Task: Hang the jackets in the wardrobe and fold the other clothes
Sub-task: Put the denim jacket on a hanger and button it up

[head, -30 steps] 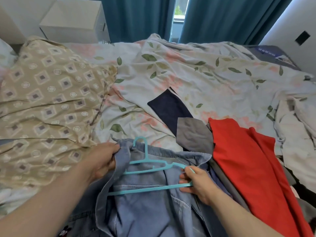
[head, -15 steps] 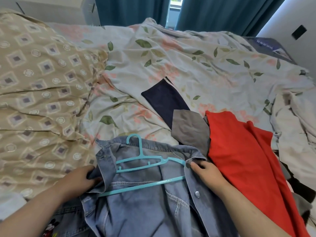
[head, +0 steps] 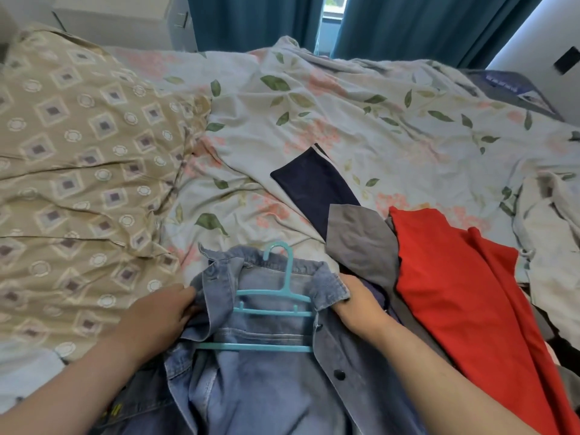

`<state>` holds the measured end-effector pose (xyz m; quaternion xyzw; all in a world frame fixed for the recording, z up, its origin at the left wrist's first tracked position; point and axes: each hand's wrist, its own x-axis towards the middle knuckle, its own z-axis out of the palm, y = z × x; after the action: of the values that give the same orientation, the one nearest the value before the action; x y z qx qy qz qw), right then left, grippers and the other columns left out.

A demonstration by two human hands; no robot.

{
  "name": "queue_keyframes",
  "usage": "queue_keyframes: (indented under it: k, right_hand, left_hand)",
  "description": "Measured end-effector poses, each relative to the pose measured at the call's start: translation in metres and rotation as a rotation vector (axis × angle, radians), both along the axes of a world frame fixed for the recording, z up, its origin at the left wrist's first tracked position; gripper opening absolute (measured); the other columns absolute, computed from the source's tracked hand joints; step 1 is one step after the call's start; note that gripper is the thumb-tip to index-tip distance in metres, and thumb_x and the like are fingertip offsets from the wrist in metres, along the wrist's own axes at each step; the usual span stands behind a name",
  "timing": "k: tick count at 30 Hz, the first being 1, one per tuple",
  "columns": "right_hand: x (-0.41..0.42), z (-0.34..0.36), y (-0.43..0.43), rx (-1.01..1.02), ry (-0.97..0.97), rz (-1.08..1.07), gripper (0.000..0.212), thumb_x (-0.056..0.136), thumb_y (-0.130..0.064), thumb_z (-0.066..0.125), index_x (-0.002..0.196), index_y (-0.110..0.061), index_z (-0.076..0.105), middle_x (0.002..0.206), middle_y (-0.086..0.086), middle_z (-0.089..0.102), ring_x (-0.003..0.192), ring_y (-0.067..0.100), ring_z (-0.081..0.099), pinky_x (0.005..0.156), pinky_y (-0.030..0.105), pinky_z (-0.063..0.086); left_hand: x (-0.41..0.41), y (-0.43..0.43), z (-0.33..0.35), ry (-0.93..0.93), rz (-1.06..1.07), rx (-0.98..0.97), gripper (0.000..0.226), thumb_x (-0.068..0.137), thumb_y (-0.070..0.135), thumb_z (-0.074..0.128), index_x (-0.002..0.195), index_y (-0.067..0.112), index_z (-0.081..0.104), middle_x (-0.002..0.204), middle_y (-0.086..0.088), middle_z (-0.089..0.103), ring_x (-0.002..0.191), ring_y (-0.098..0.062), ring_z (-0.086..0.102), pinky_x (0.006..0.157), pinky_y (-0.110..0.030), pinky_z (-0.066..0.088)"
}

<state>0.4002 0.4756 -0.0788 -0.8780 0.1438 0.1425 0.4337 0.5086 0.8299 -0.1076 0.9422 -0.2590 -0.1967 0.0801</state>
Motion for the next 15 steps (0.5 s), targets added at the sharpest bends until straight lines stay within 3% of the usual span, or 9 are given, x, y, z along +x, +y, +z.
queue_keyframes:
  k: [4,6,10,15]
  right_hand:
    - [-0.012,-0.029,0.033,-0.279,0.109,0.147,0.037,0.085,-0.04,0.059,0.118,-0.028,0.047,0.114,0.004,0.06,0.104,0.027,0.057,0.083,0.037,0.046]
    - [-0.021,-0.042,0.046,-0.461,0.091,0.229,0.043,0.087,-0.045,0.058,0.122,-0.028,0.04,0.112,0.008,0.057,0.104,0.034,0.055,0.079,0.04,0.042]
    - [-0.007,-0.034,0.039,-0.418,-0.082,0.173,0.039,0.087,-0.045,0.06,0.119,-0.025,0.049,0.109,0.006,0.062,0.1,0.032,0.058,0.074,0.038,0.042]
    - [0.061,-0.004,0.023,-0.505,-0.358,0.091,0.036,0.084,-0.04,0.065,0.115,-0.022,0.056,0.093,0.008,0.062,0.086,0.035,0.059,0.066,0.036,0.039]
  left_hand:
    - [-0.012,-0.012,-0.008,0.066,-0.043,0.043,0.014,0.092,0.033,0.048,0.102,0.024,0.05,0.096,0.002,0.054,0.093,-0.02,0.056,0.069,-0.035,0.043]
    - [-0.019,-0.017,-0.012,0.101,-0.062,0.095,0.013,0.09,0.029,0.046,0.102,0.025,0.049,0.095,0.003,0.054,0.093,-0.02,0.058,0.064,-0.034,0.038]
    - [-0.008,-0.022,-0.006,0.113,-0.011,0.028,0.017,0.091,0.031,0.047,0.107,0.027,0.053,0.105,0.0,0.065,0.098,-0.022,0.062,0.068,-0.032,0.042]
    - [0.062,-0.037,0.033,-0.134,-0.02,-0.112,0.019,0.095,0.039,0.046,0.088,0.021,0.048,0.092,-0.009,0.063,0.086,-0.032,0.061,0.063,-0.038,0.043]
